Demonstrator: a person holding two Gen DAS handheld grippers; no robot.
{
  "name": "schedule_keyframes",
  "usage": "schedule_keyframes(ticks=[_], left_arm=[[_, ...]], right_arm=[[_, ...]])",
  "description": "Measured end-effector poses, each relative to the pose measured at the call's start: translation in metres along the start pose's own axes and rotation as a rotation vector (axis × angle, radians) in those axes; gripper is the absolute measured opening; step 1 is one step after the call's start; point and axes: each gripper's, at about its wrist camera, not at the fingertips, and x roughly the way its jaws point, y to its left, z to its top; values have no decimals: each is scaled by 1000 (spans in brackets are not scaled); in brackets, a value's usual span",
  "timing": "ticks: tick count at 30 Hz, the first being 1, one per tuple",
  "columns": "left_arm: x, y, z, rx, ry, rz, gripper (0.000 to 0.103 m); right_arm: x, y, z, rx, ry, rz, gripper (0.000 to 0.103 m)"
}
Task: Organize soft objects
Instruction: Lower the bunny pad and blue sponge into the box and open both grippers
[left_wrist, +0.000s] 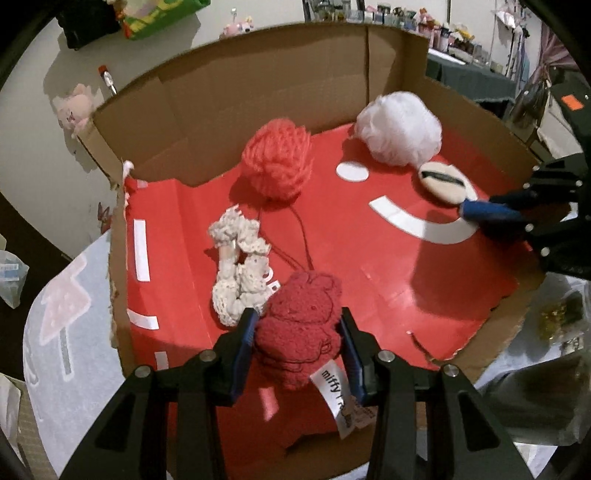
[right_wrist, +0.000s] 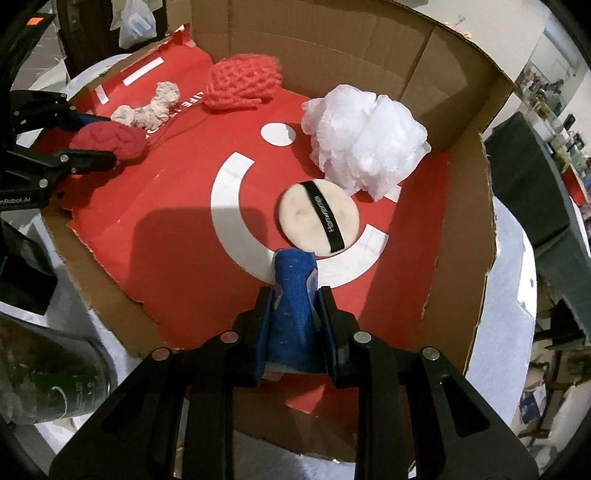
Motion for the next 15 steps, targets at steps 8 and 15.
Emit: schedule_keyframes(ticks=[8, 15], left_arm=[[5, 0, -4, 1, 21, 7, 48], [9, -1, -5, 2, 28, 12, 49]], right_arm=[[1, -1, -1, 1, 6, -17, 24], [2, 0, -1, 2, 7, -23, 24]])
